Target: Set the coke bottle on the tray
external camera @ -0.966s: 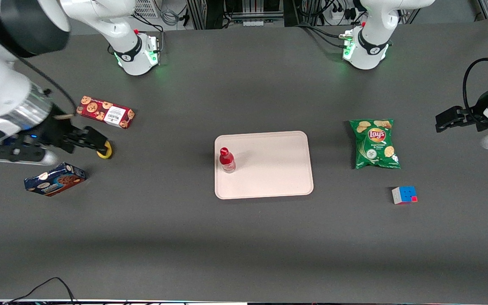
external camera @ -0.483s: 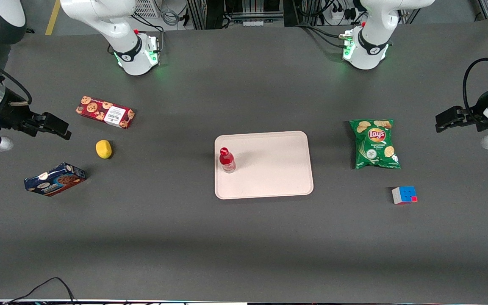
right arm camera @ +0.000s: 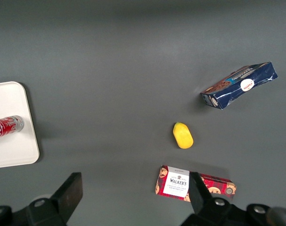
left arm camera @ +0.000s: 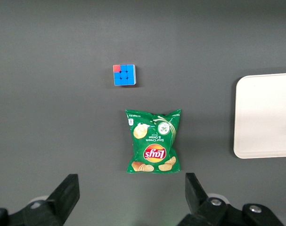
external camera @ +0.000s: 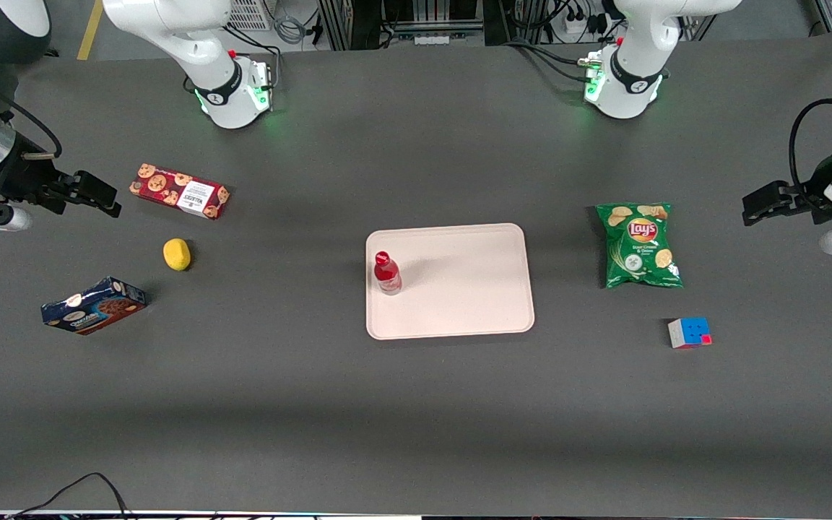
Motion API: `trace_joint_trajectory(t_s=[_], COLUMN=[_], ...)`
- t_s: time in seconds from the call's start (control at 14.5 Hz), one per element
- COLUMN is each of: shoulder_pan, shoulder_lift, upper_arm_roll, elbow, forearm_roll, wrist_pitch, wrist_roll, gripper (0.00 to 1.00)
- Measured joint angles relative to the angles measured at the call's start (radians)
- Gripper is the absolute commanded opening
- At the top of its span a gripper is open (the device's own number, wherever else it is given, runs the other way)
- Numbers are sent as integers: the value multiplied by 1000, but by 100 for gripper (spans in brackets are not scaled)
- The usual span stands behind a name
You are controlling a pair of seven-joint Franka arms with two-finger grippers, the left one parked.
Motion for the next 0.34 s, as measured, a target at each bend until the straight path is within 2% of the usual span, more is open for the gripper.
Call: trace_joint_trajectory(t_s=[0.34], shoulder_pan=[0], shoulder_lift=[-4], upper_arm_roll=[-15], elbow=[-11], forearm_roll=[0], wrist_pitch=[7], wrist_roll=[-29], gripper=[100])
